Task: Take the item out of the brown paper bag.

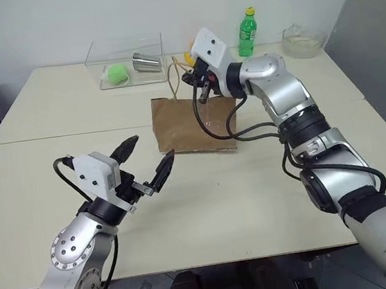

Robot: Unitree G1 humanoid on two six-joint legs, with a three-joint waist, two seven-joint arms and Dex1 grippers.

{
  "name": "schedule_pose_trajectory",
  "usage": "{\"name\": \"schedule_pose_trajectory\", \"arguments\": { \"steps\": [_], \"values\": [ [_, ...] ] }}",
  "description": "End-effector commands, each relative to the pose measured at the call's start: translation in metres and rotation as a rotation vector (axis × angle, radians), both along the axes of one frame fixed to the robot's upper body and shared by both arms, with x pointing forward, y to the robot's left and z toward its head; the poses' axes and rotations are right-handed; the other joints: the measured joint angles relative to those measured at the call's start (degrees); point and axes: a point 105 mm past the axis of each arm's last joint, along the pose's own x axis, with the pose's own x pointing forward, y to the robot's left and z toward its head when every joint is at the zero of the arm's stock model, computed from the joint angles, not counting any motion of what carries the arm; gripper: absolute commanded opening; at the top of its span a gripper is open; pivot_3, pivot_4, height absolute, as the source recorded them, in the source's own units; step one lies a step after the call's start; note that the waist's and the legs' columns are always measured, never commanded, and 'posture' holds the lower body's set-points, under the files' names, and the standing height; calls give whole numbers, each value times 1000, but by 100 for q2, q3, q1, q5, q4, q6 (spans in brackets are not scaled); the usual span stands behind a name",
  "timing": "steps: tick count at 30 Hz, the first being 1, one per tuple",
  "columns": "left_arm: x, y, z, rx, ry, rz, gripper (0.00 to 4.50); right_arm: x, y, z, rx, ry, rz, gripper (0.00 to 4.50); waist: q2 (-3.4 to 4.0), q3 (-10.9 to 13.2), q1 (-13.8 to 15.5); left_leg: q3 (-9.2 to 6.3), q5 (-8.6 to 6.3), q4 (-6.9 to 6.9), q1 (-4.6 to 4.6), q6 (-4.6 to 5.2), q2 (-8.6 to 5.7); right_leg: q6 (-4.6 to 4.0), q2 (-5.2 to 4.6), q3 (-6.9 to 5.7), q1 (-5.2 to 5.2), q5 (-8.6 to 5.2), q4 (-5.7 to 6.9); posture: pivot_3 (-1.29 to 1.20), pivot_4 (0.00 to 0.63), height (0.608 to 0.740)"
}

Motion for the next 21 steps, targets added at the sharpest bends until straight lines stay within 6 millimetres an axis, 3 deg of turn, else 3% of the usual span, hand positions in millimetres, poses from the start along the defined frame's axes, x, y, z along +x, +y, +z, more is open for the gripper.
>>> {"name": "schedule_pose_trajectory", "arguments": {
  "steps": [1,10,11,13,21],
  "values": [
    [-4,-6,10,8,-43,-22,4500,1,1,24,2,-109,2,47,0,0,-1,1,0,0,0,0,0,0,0,0,0,0,0,0,150,740],
    [-3,-6,11,15,-44,-18,4500,3,3,25,-6,-106,17,47,0,0,-1,-1,0,-1,0,0,2,0,0,1,0,0,0,0,150,740],
    [-3,-6,12,15,-44,-18,4500,3,3,26,-3,-109,14,214,0,0,-1,0,0,0,0,0,2,0,0,1,0,0,0,0,150,740],
    [-4,-6,12,17,-44,-17,4500,2,2,25,-11,-107,25,613,0,0,0,0,0,0,0,0,2,0,0,1,0,0,-1,0,150,740],
    [-5,-6,13,20,-45,-11,4500,-7,-9,24,-12,-88,73,3428,0,0,1,-1,0,0,0,0,2,0,-1,1,1,0,-1,0,150,740]
  ]
}}
